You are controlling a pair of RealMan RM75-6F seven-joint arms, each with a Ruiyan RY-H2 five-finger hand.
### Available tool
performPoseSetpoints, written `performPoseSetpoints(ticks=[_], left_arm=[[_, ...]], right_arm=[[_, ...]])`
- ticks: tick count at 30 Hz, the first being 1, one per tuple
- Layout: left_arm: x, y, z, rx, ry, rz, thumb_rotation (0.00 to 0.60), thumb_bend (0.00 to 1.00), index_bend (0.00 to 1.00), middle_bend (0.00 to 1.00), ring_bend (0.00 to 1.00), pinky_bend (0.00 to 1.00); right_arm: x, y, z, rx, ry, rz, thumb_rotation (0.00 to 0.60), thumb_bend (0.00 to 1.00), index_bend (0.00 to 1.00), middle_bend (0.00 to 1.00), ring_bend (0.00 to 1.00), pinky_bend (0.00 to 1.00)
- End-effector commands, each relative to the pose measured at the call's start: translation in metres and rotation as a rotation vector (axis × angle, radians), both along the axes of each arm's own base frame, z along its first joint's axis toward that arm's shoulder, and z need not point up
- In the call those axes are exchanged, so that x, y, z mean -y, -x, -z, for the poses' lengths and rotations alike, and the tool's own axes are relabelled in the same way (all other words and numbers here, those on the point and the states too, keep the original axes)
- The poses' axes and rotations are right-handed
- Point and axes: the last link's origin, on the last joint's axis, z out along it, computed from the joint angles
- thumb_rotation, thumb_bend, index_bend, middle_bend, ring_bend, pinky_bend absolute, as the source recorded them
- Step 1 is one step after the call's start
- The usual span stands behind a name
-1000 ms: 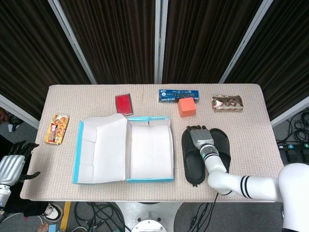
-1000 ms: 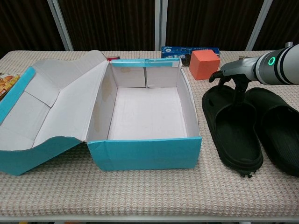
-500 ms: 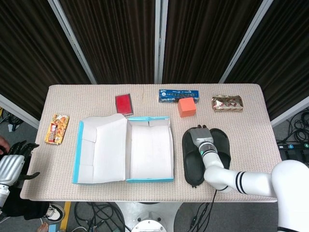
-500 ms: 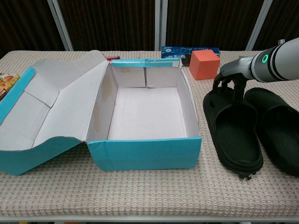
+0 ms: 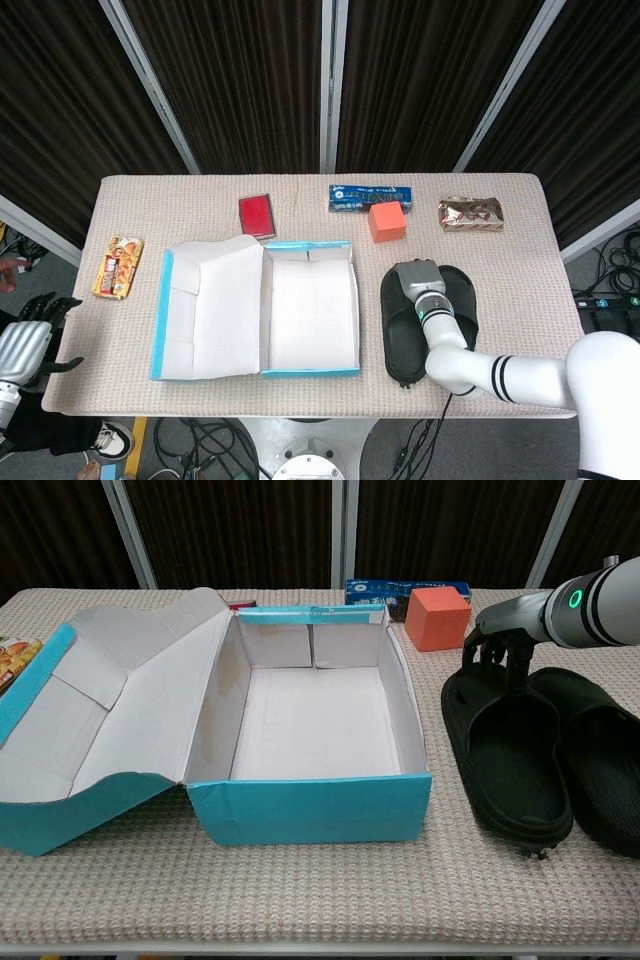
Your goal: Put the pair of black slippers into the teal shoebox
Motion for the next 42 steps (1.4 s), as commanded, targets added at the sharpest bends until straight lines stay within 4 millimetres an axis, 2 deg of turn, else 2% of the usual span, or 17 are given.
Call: performPoseSetpoints(ticks=[1, 8, 14, 19, 25, 29, 32, 35, 42], left_arm=[[-0.001, -0.001, 0.001, -0.001, 0.004, 0.001, 0.600, 0.13, 0.17, 0.15, 0.02, 0.07], [0.000, -0.002, 0.003, -0.001, 0.012, 0.000, 0.600, 0.13, 0.17, 0.15, 0.02, 0.07], [0.000, -0.003, 0.003, -0.002, 0.011, 0.000, 0.600, 0.13, 0.17, 0.15, 0.02, 0.07], [0.000, -0.006, 0.003, -0.008, 0.014, 0.008, 0.600, 0.13, 0.17, 0.15, 0.02, 0.07], [-0.006, -0.013, 0.005, -0.008, 0.009, 0.030, 0.600, 0.13, 0.17, 0.15, 0.02, 0.07], [-0.010, -0.015, 0.005, -0.007, 0.001, 0.037, 0.600, 0.13, 0.17, 0.15, 0.02, 0.07], [-0.011, -0.016, 0.004, -0.006, -0.007, 0.040, 0.600, 0.12, 0.16, 0.15, 0.02, 0.07], [-0.012, -0.016, 0.002, -0.004, -0.017, 0.044, 0.600, 0.12, 0.12, 0.15, 0.02, 0.08], [-0.011, -0.012, -0.004, -0.005, -0.038, 0.027, 0.600, 0.13, 0.12, 0.15, 0.02, 0.08]], right_arm=[[0.000, 0.000, -0.008, 0.008, 0.035, -0.018, 0.600, 0.21, 0.52, 0.45, 0.24, 0.40], [0.001, 0.003, -0.021, 0.045, 0.084, -0.031, 0.600, 0.22, 0.54, 0.46, 0.30, 0.50], [-0.001, 0.005, -0.041, 0.147, 0.156, -0.041, 0.600, 0.23, 0.57, 0.48, 0.33, 0.51], [-0.007, -0.004, -0.080, 0.273, 0.259, -0.109, 0.600, 0.25, 0.59, 0.51, 0.34, 0.51], [-0.023, -0.017, -0.141, 0.377, 0.358, -0.240, 0.600, 0.25, 0.60, 0.52, 0.35, 0.51], [-0.032, -0.025, -0.164, 0.471, 0.408, -0.309, 0.600, 0.25, 0.60, 0.52, 0.36, 0.52], [-0.034, -0.027, -0.167, 0.570, 0.440, -0.352, 0.600, 0.25, 0.60, 0.52, 0.36, 0.52], [-0.032, -0.024, -0.157, 0.665, 0.471, -0.380, 0.600, 0.27, 0.60, 0.53, 0.36, 0.52], [-0.026, -0.022, -0.108, 0.908, 0.465, -0.399, 0.600, 0.27, 0.60, 0.52, 0.36, 0.53]])
